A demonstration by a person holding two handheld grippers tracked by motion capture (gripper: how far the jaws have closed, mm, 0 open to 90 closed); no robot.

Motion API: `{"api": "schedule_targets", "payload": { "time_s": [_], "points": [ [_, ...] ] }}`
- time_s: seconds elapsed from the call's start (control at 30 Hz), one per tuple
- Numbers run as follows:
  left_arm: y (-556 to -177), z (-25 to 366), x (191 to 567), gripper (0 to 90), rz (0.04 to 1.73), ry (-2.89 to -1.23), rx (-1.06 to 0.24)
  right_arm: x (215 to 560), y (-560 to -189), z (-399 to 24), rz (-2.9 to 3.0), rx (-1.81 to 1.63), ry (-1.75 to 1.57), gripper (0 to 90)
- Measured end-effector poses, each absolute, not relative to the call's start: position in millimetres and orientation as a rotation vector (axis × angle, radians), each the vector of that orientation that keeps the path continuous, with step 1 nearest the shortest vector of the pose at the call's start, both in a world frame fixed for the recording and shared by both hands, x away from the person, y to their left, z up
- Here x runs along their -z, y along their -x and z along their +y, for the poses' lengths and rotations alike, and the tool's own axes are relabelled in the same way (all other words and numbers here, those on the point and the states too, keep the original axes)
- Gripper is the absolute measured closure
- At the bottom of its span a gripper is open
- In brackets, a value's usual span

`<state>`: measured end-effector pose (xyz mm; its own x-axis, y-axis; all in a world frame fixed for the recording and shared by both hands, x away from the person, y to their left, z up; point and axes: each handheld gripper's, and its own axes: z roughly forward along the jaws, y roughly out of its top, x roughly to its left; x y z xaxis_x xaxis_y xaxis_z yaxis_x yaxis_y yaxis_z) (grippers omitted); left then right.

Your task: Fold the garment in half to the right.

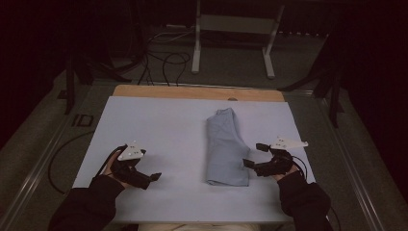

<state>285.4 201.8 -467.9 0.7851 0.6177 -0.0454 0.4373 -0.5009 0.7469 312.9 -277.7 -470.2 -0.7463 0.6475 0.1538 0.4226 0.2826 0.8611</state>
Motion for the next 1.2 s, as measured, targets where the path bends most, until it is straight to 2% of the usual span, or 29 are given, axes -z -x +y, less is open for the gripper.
{"api": "schedule_targets", "payload": {
  "time_s": [0.63, 0.9, 1.2],
  "points": [
    [-265, 263, 502, 0.0, 0.914, -2.146, -0.342, 505, -283, -291, 2.361, -1.301, -0.997, 9.4],
    [-255, 273, 505, 0.0, 0.962, -2.123, -0.363, 507, -270, -291, 2.315, -1.3, -1.032, 9.8],
    [-253, 267, 509, 0.1, 0.961, -2.141, -0.354, 511, -276, -283, 2.32, -1.272, -1.027, 9.8]
  ]
}}
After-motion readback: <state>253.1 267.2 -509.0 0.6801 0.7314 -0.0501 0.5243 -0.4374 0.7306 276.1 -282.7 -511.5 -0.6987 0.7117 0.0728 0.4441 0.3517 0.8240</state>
